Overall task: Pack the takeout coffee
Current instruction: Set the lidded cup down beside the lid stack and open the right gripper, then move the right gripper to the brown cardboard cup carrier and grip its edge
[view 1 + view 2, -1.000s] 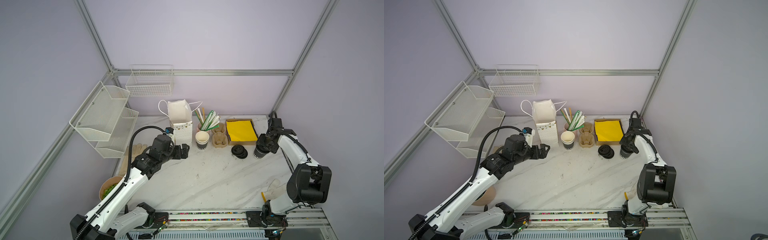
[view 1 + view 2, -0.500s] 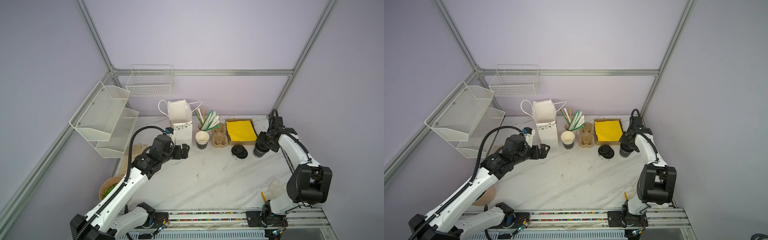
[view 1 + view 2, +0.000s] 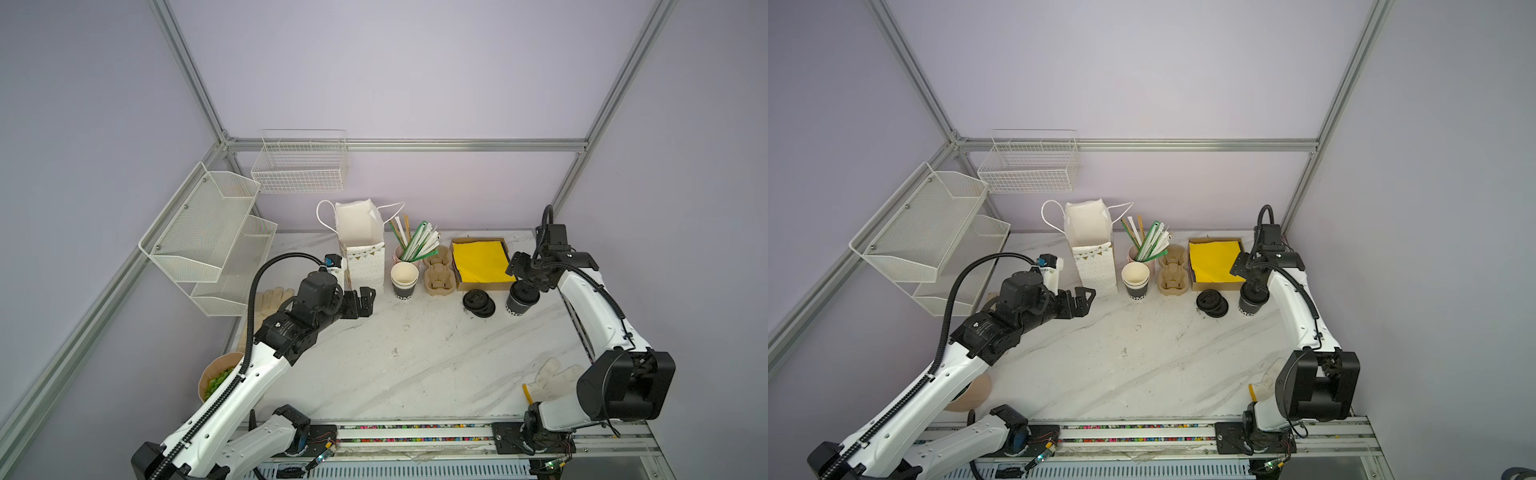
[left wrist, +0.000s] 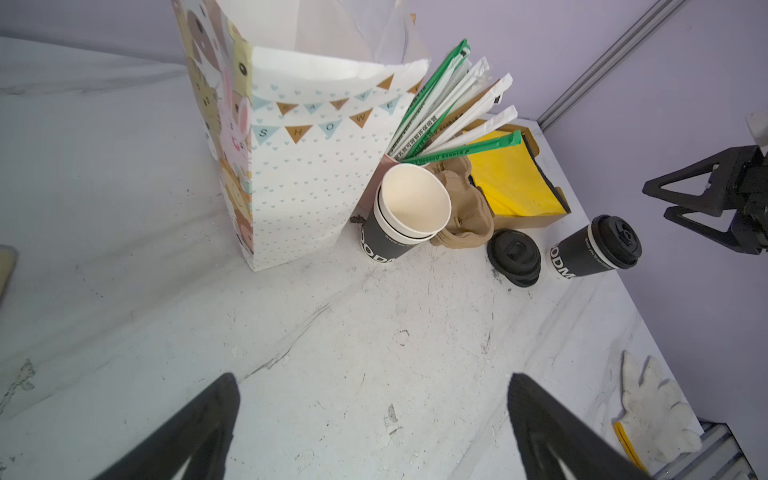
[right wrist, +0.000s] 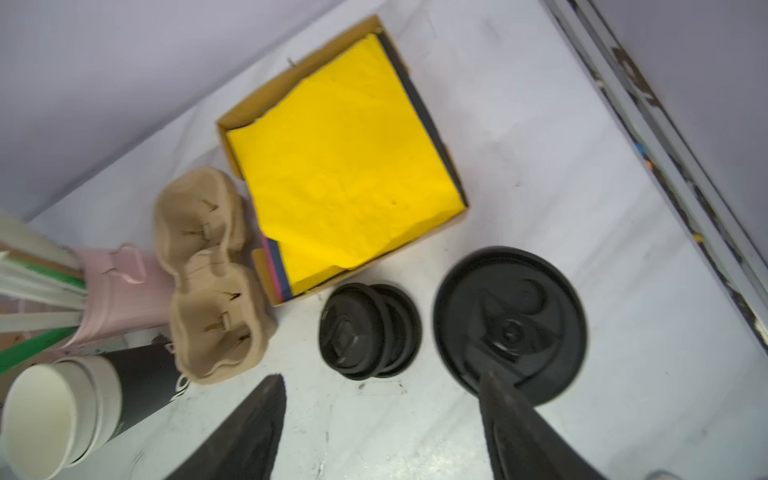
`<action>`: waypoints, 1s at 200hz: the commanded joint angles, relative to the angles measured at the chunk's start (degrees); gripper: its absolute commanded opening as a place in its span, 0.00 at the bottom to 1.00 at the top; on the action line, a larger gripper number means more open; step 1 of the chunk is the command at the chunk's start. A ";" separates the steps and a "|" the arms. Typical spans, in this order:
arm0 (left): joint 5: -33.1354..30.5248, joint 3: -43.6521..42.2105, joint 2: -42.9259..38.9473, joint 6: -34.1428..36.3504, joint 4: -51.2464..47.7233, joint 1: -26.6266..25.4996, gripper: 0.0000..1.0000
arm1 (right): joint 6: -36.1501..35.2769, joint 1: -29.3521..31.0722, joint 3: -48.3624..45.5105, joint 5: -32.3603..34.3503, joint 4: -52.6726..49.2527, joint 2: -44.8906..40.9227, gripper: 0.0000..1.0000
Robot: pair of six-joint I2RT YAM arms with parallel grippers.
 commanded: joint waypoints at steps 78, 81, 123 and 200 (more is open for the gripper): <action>-8.08 -4.20 -6.33 0.09 4.97 0.76 1.00 | 1.56 12.90 2.98 -4.00 13.03 14.66 0.54; -8.05 -4.17 -6.26 0.09 4.89 0.78 1.00 | 1.50 13.09 3.34 -3.65 13.04 15.13 0.54; -7.90 -4.25 -6.00 0.11 4.95 1.31 1.00 | 1.02 17.10 8.04 3.89 11.87 22.98 0.54; -6.52 -4.01 -5.02 0.00 4.83 2.01 1.00 | 1.11 17.44 9.27 8.06 12.16 28.00 0.49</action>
